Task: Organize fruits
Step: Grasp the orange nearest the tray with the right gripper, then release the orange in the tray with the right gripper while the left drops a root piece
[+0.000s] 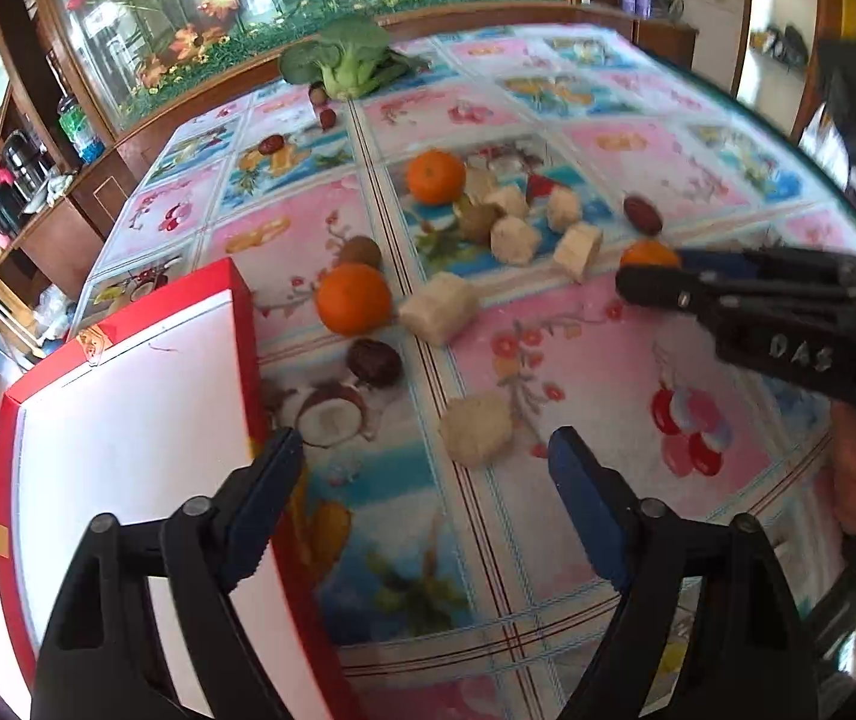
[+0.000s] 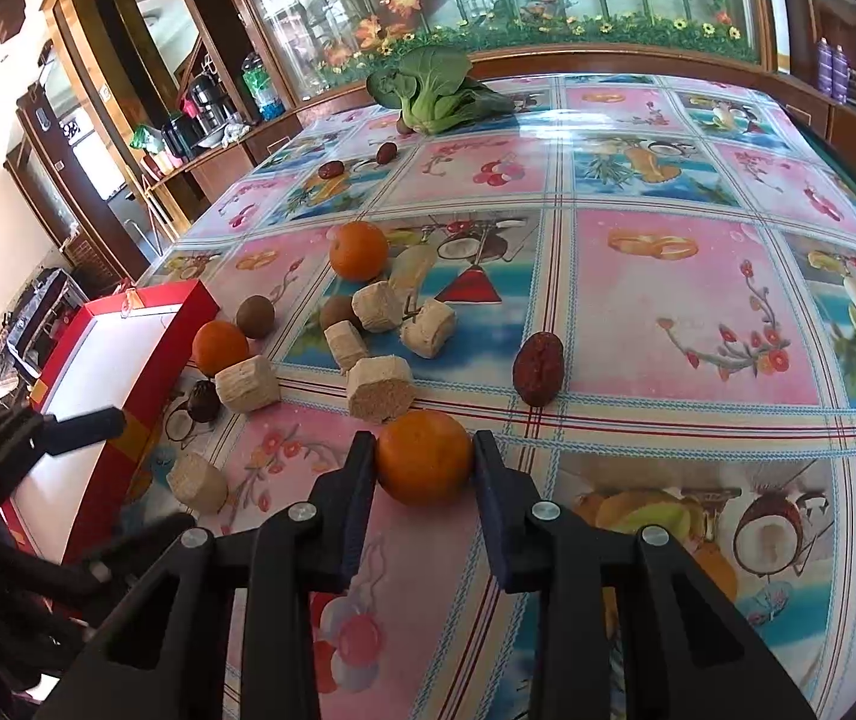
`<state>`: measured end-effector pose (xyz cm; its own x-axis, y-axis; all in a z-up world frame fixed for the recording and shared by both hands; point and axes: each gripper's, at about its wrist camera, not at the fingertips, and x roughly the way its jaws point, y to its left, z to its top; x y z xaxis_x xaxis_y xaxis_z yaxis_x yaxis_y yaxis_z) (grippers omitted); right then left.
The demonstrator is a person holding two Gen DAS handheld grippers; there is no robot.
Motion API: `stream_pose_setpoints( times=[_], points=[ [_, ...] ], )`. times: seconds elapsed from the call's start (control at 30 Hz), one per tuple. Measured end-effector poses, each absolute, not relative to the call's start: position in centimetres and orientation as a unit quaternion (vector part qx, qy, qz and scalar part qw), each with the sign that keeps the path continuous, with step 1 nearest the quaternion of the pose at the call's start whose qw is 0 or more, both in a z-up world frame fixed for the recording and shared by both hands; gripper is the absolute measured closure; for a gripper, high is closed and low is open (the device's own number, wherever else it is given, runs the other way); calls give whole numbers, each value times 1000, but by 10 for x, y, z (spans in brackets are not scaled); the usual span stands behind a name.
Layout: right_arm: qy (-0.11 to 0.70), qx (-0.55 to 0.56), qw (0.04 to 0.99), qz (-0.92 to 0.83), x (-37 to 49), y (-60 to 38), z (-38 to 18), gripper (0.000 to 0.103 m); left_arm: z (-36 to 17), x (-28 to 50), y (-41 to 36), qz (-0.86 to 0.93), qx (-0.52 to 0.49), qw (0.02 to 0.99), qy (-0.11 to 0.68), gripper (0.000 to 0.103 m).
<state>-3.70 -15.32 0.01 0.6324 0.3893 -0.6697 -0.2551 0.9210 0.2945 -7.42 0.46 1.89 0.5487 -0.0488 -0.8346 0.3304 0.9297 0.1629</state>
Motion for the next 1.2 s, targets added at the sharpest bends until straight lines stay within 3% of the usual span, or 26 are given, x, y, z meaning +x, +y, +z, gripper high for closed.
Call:
stream_pose_setpoints(
  times=[0.03, 0.13, 0.27, 0.53, 0.8, 1.03, 1.2],
  points=[
    [390, 87, 899, 179, -37, -154, 0, 72, 16, -73, 2, -111, 153, 863, 468, 37],
    [389, 91, 899, 179, -37, -154, 0, 72, 12, -67, 4, -120, 126, 860, 479, 48],
    [389, 93, 899, 180, -38, -154, 0, 73, 11, -66, 7, -143, 85, 856, 489, 71],
    [377, 102, 900, 194, -41, -155, 4, 73, 12, -76, 5, -124, 68, 865, 481, 74],
    [340, 97, 915, 195, -48, -154, 13, 73, 49, -124, 20, -83, 48, 908, 408, 74],
    [327, 96, 923, 180, -56, -151, 16, 73, 71, -158, 88, 23, 31, 934, 355, 74],
    [334, 156, 903, 221, -66, -132, 19, 73, 61, -161, 139, 98, 17, 924, 370, 74]
  ],
)
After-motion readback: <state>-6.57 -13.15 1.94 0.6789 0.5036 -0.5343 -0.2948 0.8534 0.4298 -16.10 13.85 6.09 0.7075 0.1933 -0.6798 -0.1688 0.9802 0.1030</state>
